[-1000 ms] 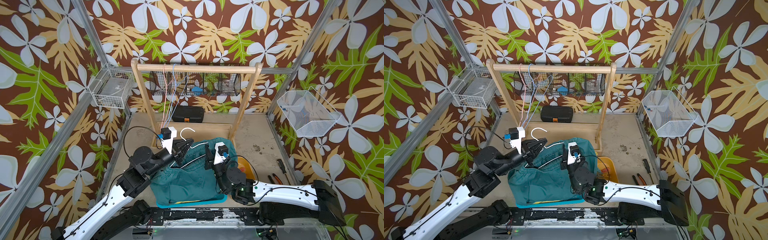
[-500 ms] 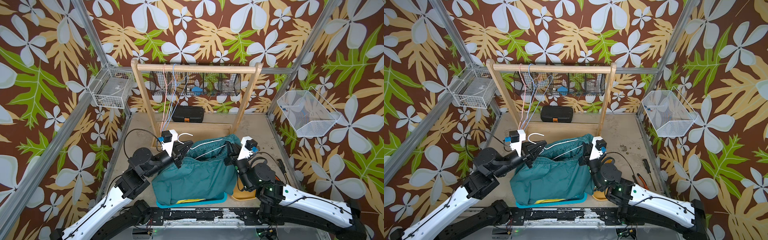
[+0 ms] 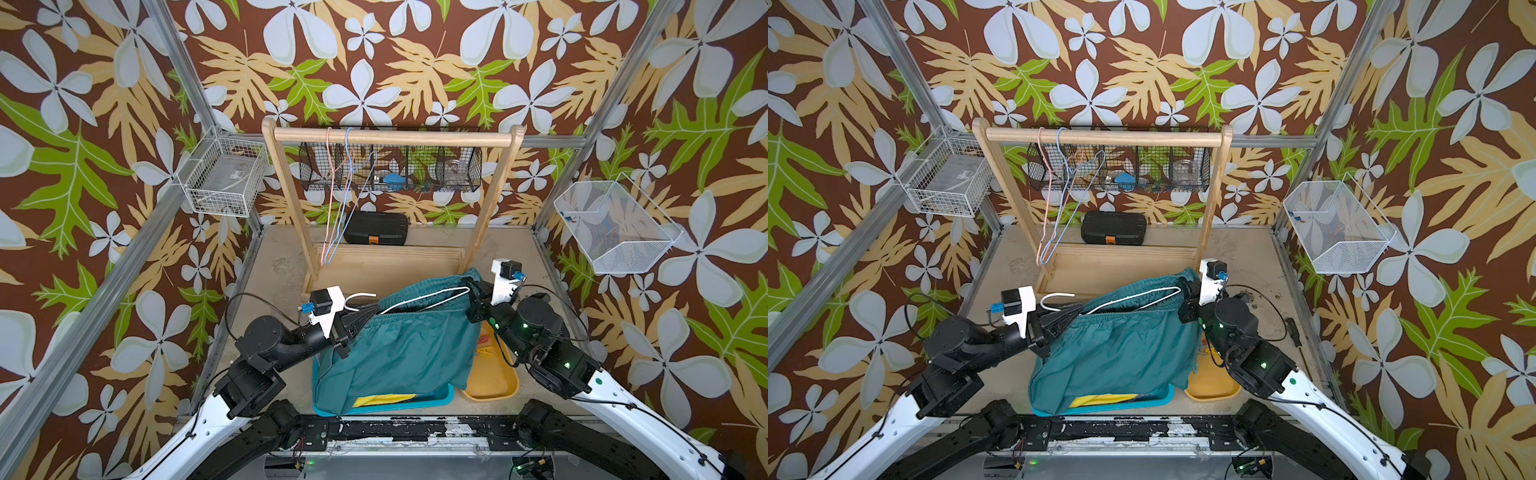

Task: Remove the clothespins securing shorts to the hanger
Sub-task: Remove the shorts from the hanger.

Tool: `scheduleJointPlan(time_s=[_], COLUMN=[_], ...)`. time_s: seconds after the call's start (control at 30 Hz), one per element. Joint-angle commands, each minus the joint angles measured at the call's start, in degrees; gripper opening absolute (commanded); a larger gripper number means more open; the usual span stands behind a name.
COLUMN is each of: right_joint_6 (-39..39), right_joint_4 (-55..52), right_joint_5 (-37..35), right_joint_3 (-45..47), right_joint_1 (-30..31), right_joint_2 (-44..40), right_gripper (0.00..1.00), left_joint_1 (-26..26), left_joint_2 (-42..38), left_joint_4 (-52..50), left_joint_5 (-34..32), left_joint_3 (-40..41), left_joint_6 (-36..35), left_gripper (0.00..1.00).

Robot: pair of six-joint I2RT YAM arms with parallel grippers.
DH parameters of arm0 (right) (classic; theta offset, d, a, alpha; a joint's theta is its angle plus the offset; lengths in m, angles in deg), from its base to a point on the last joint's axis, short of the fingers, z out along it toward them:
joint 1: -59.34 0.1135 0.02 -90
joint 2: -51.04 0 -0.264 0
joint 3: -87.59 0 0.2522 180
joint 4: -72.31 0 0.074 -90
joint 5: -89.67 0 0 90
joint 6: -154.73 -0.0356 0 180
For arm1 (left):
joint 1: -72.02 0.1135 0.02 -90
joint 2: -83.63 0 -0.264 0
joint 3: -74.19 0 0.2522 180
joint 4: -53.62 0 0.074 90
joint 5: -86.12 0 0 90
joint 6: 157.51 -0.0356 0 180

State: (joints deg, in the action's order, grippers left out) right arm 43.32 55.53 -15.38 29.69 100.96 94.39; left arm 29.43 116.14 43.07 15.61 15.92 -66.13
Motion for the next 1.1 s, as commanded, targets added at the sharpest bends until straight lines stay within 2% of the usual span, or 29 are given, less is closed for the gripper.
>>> scheduleJointPlan(time_s=[0.0,0.03,0.1,0.23,0.4,0.6,0.77,0.87,1.0,1.07], right_joint_6=[-0.4,0.6,2.4,7.8,11.9,20.9,30.6,37.5,40.0,41.5], right_joint_4=[4.6,6.8,10.2,5.1,-8.2,-13.2,-12.1,-10.0,-7.6,-10.8], right_joint_5=[9.1,12.1,15.8,16.6,18.9,38.5,45.9,47.7,52.7,54.9], right_joint_3=[1.6,2.6,4.6,3.5,-6.2,-12.9,-12.3,-9.9,-8.9,-10.5], right_joint_1=[-0.6,-0.6,-0.6,-0.6,-0.6,-0.6,-0.6,-0.6,-0.6,-0.6], right_joint_2=[-2.2,-3.6,-7.2,-14.3,-13.9,-8.0,-2.3,-1.3,0.3,3.4], right_gripper=[0.34,0.48,0.63,0.77,0.73,0.71,0.71,0.72,0.66,0.65], left_joint_1=[0.0,0.0,0.0,0.0,0.0,0.0,0.0,0.0,0.0,0.0], left_joint_2=[-1.2,-0.9,0.0,1.4,4.0,11.7,18.2,20.0,20.1,20.5], left_joint_4=[2.6,2.0,0.7,-0.5,-1.6,-10.2,-20.3,-23.3,-24.9,-25.6], left_joint_5=[-1.3,-1.5,-1.4,-1.0,0.2,8.7,15.6,16.0,16.7,16.6], left_joint_3=[0.2,-0.2,-1.1,-2.0,-3.5,-9.6,-16.0,-18.0,-17.9,-18.0], left_joint_6=[-1.3,-1.4,-1.7,-2.1,-2.4,-5.9,-11.2,-13.2,-15.3,-15.8], left_gripper=[0.00,0.00,0.00,0.00,0.00,0.00,0.00,0.00,0.00,0.00])
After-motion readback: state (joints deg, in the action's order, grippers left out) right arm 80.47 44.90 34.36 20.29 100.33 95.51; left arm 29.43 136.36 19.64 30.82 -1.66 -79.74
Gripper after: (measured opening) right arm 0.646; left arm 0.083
